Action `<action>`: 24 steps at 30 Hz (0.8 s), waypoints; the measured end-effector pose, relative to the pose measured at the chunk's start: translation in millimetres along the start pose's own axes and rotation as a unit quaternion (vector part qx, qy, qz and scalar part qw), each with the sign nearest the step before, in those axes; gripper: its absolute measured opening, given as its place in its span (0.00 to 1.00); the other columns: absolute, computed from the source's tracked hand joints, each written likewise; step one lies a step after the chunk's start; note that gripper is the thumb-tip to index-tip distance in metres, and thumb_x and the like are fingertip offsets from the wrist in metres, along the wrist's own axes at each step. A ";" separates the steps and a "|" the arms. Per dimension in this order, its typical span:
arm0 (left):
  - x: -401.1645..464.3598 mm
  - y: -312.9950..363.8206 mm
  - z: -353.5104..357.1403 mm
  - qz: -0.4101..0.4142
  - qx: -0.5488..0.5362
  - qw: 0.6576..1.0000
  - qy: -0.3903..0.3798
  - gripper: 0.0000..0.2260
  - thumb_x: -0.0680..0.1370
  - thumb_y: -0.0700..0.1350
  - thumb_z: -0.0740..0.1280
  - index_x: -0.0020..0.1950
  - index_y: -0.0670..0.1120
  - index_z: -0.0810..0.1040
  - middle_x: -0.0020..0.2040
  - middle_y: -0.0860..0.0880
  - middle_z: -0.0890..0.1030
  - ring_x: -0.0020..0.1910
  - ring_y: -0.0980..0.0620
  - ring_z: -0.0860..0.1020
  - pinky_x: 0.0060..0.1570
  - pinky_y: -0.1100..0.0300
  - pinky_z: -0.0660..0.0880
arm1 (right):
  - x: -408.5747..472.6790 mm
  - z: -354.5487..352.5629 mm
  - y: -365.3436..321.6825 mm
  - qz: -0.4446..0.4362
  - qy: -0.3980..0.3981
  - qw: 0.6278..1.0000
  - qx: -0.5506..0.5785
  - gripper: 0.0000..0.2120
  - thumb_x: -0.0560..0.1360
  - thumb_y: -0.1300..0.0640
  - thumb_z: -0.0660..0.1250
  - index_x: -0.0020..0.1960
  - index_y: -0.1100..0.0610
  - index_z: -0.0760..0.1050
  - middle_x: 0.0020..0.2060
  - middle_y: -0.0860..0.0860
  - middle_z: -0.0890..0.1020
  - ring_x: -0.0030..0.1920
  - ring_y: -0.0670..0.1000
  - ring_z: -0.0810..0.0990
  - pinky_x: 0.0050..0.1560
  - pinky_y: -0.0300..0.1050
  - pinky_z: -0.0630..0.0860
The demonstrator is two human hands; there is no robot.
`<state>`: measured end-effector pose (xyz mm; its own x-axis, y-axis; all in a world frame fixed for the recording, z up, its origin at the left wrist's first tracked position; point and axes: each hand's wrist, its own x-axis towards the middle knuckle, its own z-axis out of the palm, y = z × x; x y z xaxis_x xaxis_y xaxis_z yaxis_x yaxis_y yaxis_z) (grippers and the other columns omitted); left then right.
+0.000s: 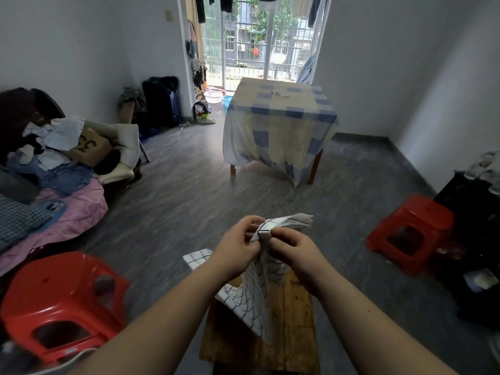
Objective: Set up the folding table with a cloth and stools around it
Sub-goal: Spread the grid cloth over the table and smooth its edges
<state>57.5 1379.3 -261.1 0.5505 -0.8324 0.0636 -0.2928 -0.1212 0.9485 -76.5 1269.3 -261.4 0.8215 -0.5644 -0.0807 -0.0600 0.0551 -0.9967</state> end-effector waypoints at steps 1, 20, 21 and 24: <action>-0.1 -0.1 0.9 -0.001 0.005 1.000 0.018 0.19 0.76 0.35 0.64 0.60 0.57 0.78 0.53 0.56 0.81 0.49 0.65 0.79 0.43 0.70 0.76 | -1.1 -2.0 0.6 0.002 0.003 1.000 -0.009 0.12 0.75 0.56 0.70 0.55 0.43 0.84 0.55 0.47 0.85 0.58 0.49 0.82 0.57 0.46 0.79; 19.0 71.7 -27.1 0.079 0.056 0.980 0.176 0.10 0.76 0.32 0.65 0.45 0.47 0.74 0.38 0.51 0.77 0.33 0.63 0.73 0.35 0.73 0.67 | 8.7 -9.0 -62.6 -0.180 0.131 0.862 -0.455 0.20 0.71 0.55 0.69 0.63 0.46 0.74 0.59 0.45 0.77 0.62 0.51 0.72 0.62 0.53 0.69; 19.2 76.1 -30.9 0.081 0.052 0.978 0.185 0.09 0.77 0.32 0.64 0.47 0.46 0.74 0.39 0.51 0.77 0.34 0.63 0.73 0.35 0.74 0.68 | 10.7 -12.5 -65.4 -0.153 0.130 0.866 -0.459 0.18 0.72 0.55 0.67 0.61 0.45 0.74 0.57 0.45 0.79 0.60 0.51 0.74 0.61 0.53 0.71; 18.0 86.0 -45.3 0.087 0.001 0.973 0.215 0.09 0.77 0.29 0.61 0.49 0.42 0.74 0.38 0.52 0.76 0.31 0.65 0.75 0.32 0.75 0.69 | 16.6 -27.1 -66.8 -0.094 0.119 0.880 -0.450 0.09 0.72 0.55 0.64 0.51 0.45 0.75 0.47 0.42 0.81 0.51 0.49 0.79 0.52 0.50 0.76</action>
<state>77.7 1378.4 -164.4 0.7678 -0.5379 0.3479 -0.4122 0.0009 0.9111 -74.2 1234.0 -196.5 0.7294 -0.6560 0.1939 -0.4479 -0.6722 -0.5895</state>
